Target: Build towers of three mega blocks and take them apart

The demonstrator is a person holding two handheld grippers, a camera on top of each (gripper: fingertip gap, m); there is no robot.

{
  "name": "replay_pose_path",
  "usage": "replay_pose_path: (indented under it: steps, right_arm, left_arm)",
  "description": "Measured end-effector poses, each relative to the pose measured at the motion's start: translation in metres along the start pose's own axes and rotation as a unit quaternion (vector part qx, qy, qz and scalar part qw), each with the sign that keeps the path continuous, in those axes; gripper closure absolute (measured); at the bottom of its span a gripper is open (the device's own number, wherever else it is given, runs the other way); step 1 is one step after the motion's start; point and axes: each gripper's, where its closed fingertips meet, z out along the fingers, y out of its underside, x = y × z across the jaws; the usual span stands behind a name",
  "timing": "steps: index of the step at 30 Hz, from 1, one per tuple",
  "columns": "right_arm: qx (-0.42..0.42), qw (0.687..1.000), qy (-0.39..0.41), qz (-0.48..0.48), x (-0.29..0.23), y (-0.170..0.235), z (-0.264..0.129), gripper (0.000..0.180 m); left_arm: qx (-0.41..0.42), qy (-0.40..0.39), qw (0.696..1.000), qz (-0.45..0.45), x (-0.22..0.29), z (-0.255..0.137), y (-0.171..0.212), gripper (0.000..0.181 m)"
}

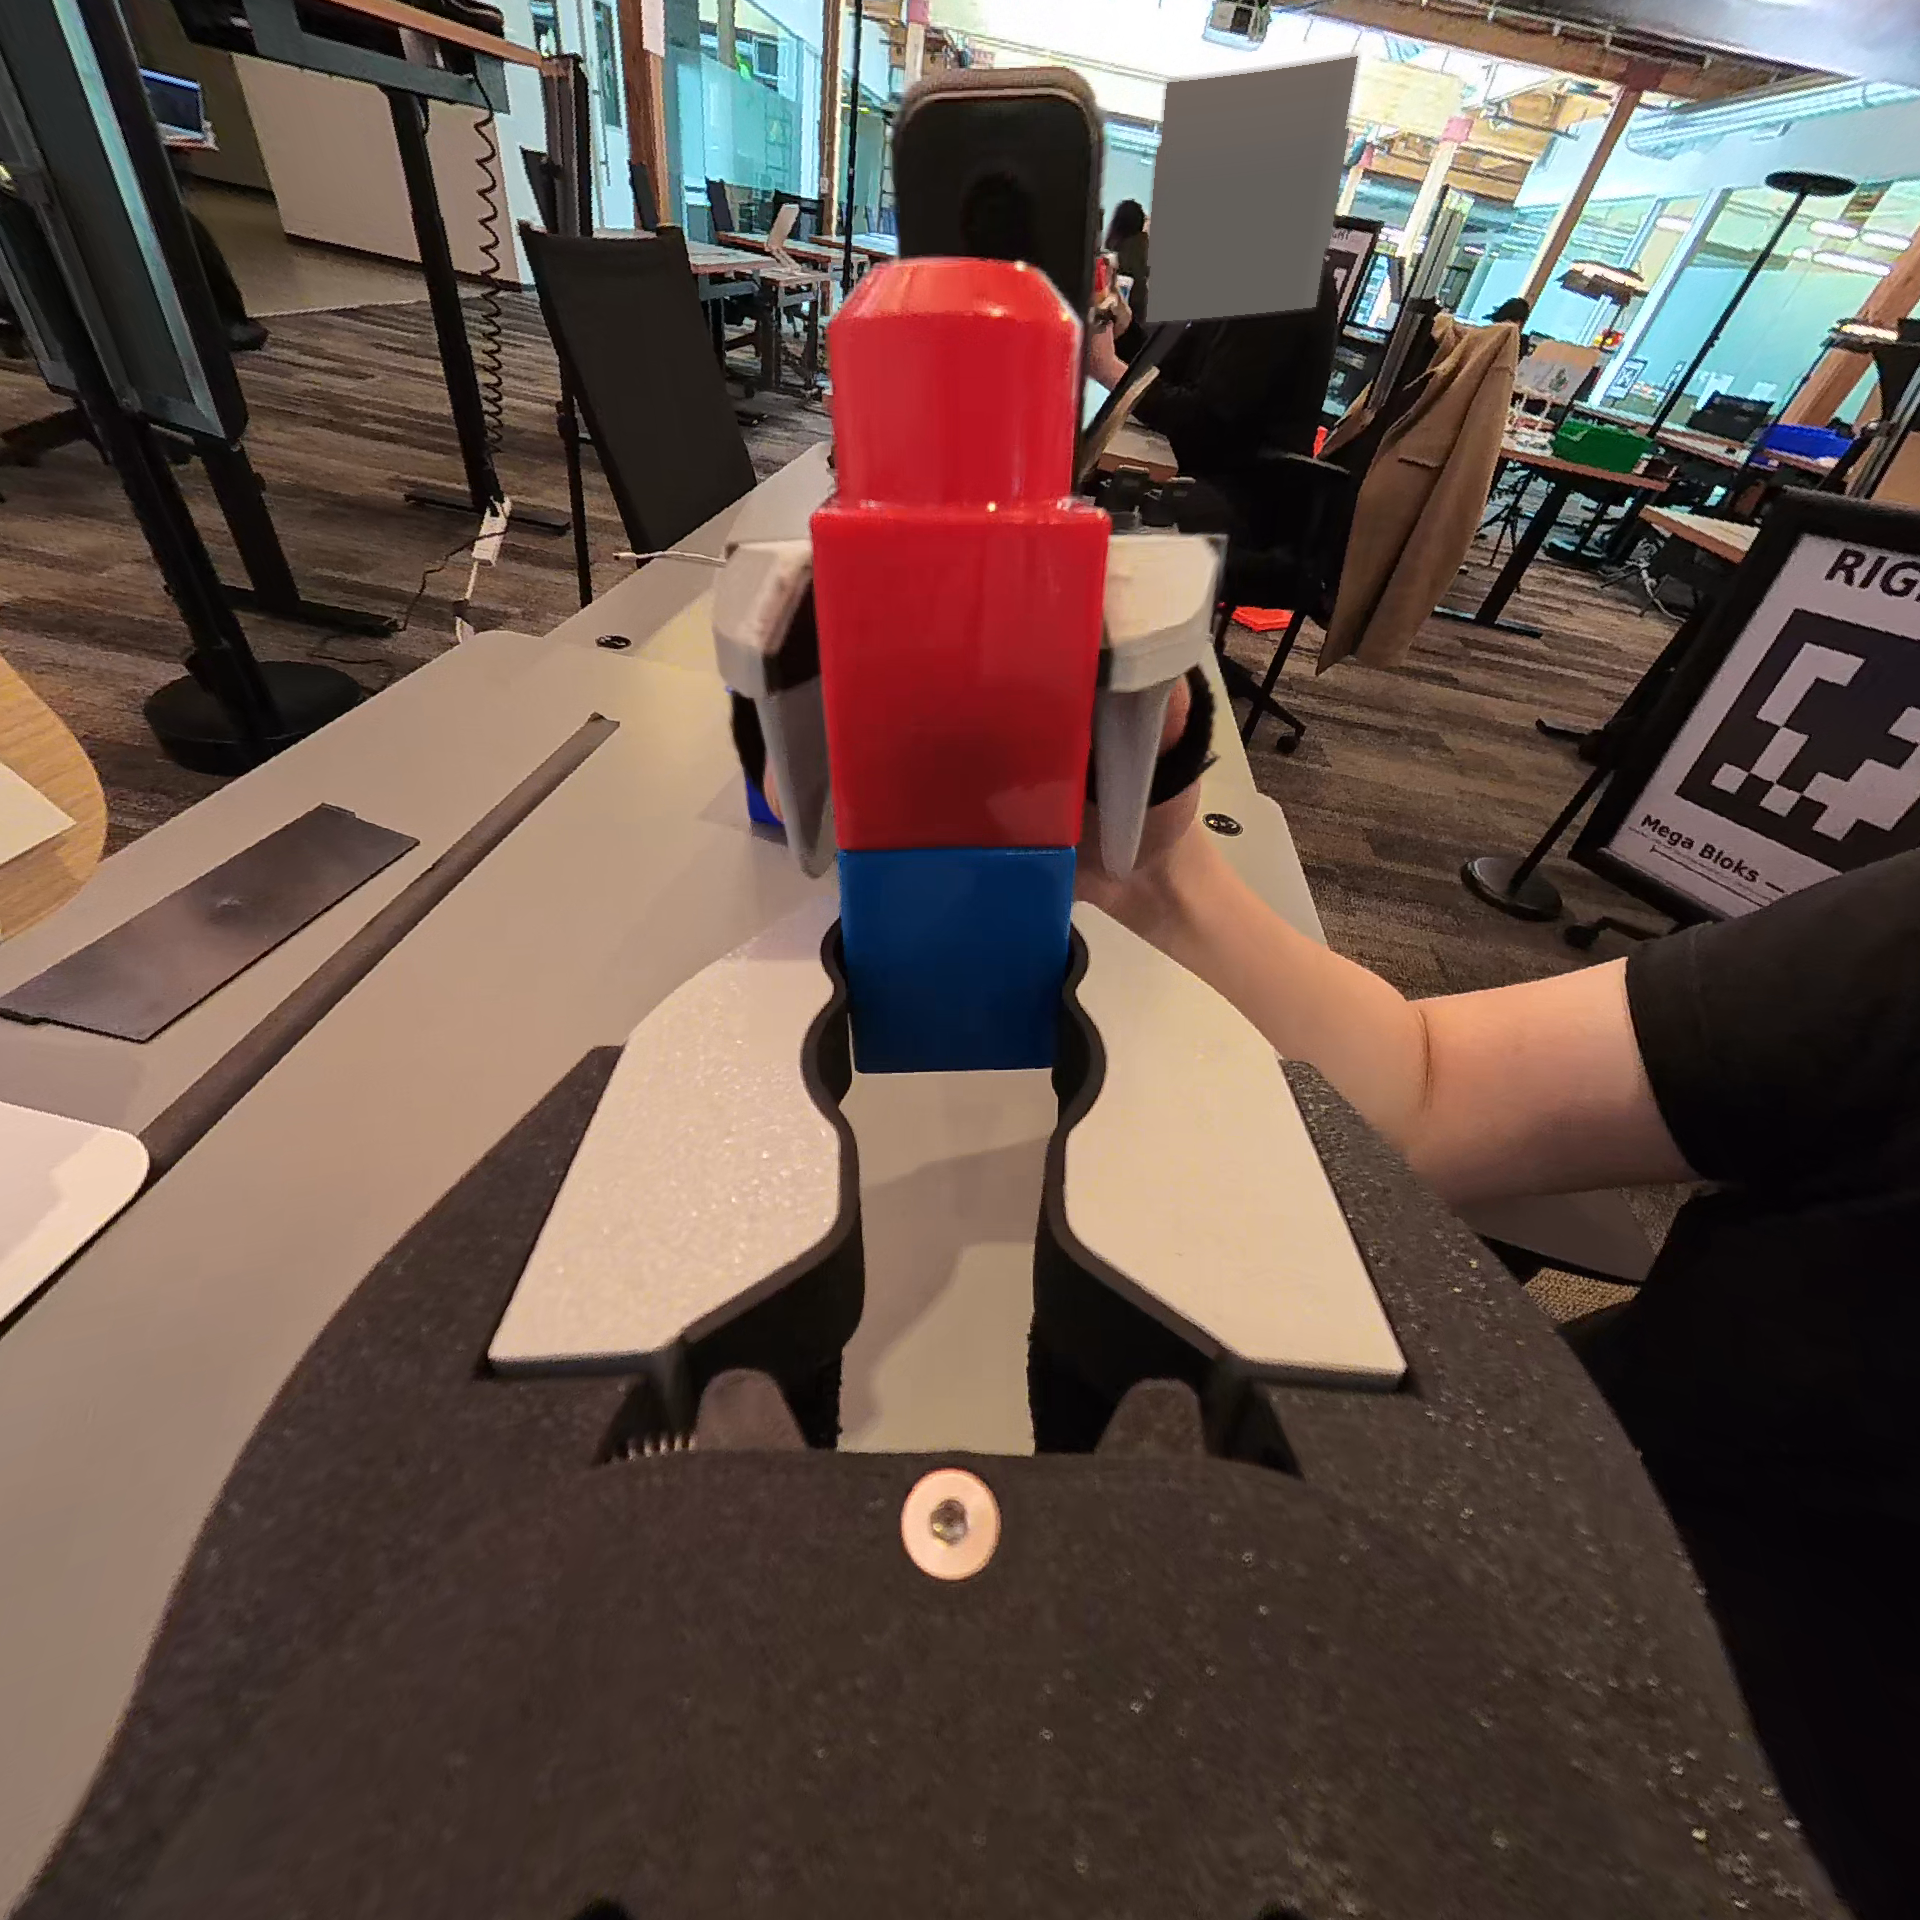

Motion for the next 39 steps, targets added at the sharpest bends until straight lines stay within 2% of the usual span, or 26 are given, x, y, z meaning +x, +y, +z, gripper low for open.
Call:
replay_pose_path:
  steps: [12,14,17,21,23,26,29,31,33,35,37,39]
  right_arm:
    - [-0.024,1.0,-0.002,0.002,-0.003,0.003,-0.004,0.143]
    - [-0.012,1.0,0.002,0.0,-0.001,-0.001,-0.007,0.144]
    - [0.003,1.0,0.008,-0.002,0.001,-0.01,-0.02,0.143]
    - [0.018,1.0,0.023,-0.01,0.007,-0.02,-0.042,0.143]
    - [0.024,0.999,0.028,-0.012,0.01,-0.023,-0.051,0.143]
    - [0.024,0.998,0.059,-0.018,0.02,-0.026,-0.063,0.143]
    - [0.026,0.997,0.069,-0.012,0.025,-0.028,-0.068,0.143]
    - [0.025,0.997,0.073,-0.005,0.029,-0.027,-0.067,0.143]
    - [0.009,0.996,0.086,-0.004,0.034,-0.021,-0.065,0.143]
    - [-0.008,0.995,0.097,-0.008,0.038,-0.014,-0.064,0.143]
    - [-0.016,0.995,0.103,-0.007,0.041,-0.01,-0.063,0.143]
    - [-0.015,0.995,0.098,0.002,0.042,-0.008,-0.063,0.143]
  left_arm:
    - [0.001,0.004,1.0,0.004,0.003,0.003,0.002,0.145]
    - [0.017,-0.008,1.0,0.001,0.001,-0.002,-0.005,0.128]
    - [0.029,-0.054,0.998,0.021,-0.002,-0.029,-0.019,0.125]
    - [0.043,-0.163,0.985,0.035,-0.012,-0.097,-0.039,0.123]
    - [0.01,-0.259,0.965,0.037,-0.03,-0.148,-0.03,0.126]
    - [-0.036,-0.443,0.896,0.026,-0.072,-0.251,-0.005,0.133]
    - [-0.057,-0.547,0.834,-0.045,-0.115,-0.343,0.036,0.154]
    - [-0.102,-0.538,0.819,-0.173,-0.139,-0.372,0.087,0.148]
    - [-0.133,-0.504,0.796,-0.307,-0.154,-0.385,0.132,0.147]
    - [-0.119,-0.469,0.777,-0.403,-0.164,-0.384,0.158,0.151]
    - [-0.12,-0.458,0.754,-0.455,-0.172,-0.385,0.175,0.153]
    - [-0.16,-0.494,0.722,-0.457,-0.179,-0.394,0.188,0.145]
